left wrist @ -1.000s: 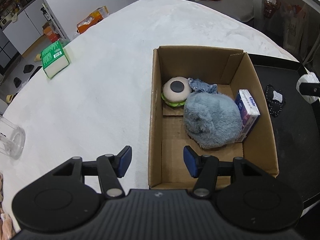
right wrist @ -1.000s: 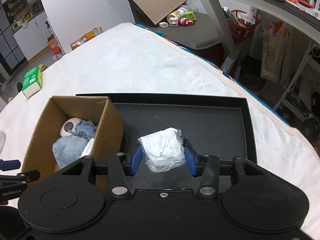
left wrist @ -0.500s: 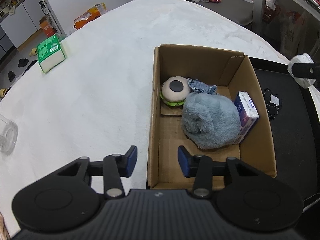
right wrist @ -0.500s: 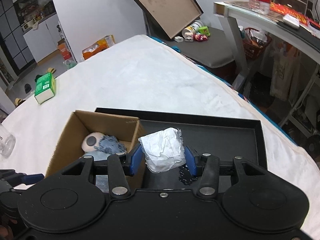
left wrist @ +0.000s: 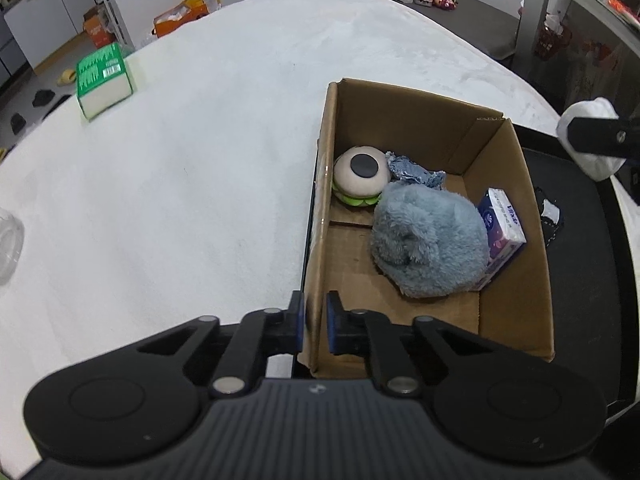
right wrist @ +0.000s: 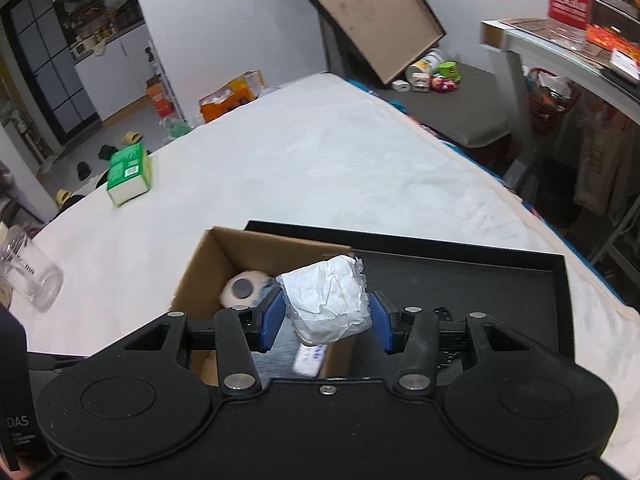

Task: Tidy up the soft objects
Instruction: 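Lift the white tissue pack with the right gripper and carry it to the box, then open the right gripper to drop the white tissue pack into the box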

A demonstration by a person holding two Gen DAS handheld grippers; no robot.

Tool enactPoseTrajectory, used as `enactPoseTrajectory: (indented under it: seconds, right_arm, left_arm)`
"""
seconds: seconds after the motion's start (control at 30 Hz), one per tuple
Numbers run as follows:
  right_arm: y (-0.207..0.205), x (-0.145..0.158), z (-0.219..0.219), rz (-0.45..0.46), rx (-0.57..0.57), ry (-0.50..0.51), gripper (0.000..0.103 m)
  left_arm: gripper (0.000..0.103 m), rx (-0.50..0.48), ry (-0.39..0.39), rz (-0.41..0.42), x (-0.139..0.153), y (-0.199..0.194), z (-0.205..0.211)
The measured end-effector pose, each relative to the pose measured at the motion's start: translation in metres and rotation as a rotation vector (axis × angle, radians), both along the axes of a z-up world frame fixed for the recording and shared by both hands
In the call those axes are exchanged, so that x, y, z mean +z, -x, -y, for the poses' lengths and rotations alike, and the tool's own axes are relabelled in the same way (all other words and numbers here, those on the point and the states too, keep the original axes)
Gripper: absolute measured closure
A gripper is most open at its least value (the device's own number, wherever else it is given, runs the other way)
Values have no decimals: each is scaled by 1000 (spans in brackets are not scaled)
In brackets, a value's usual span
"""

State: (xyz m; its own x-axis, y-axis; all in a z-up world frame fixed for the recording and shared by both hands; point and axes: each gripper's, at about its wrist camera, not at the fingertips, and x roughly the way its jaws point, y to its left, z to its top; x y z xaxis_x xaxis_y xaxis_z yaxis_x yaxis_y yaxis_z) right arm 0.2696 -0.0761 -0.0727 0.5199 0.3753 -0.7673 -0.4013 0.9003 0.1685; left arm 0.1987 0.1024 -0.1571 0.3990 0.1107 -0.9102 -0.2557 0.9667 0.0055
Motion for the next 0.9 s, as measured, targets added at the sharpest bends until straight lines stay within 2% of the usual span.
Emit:
enactPoseTrajectory:
  seconds: [0.3, 0.47, 0.73, 0.9]
  right_arm:
    - [4, -4, -23, -10, 27, 11, 57]
    - [0, -1, -37, 13, 36, 21, 57]
    - [-3, 1, -40, 30, 16, 29, 42]
    - [-5, -6, -28, 12, -15, 36, 40]
  left_arm:
    - [95, 6, 52, 17, 0, 4, -7]
    - [94, 3, 60, 20, 0, 5, -9]
    - [94, 4, 67, 25, 0, 6, -10]
    - [94, 2, 64, 24, 0, 6, -9]
